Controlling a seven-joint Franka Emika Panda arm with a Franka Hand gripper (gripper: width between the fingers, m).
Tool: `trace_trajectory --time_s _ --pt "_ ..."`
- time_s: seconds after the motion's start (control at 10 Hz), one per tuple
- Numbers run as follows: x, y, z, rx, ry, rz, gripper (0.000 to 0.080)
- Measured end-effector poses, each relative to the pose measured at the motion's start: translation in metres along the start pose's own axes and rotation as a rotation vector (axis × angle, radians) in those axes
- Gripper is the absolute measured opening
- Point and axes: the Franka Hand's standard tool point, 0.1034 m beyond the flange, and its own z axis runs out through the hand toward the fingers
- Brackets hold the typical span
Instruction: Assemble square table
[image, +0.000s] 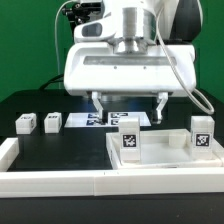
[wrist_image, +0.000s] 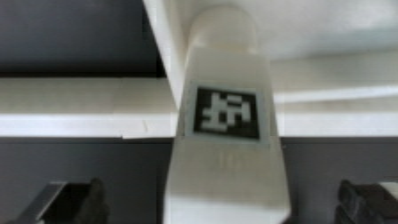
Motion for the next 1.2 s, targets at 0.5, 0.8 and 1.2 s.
trace_trajectory --time_s 0.5,0.8,1.2 --pt "-0.003 0.001 0.0 0.051 -0.217 0.012 0.0648" --pt "-0.007 -0.001 0.004 0.097 -0.443 0.021 0.0648" --pt "-0.005 0.004 0.015 0.104 -0.526 0.024 0.0648"
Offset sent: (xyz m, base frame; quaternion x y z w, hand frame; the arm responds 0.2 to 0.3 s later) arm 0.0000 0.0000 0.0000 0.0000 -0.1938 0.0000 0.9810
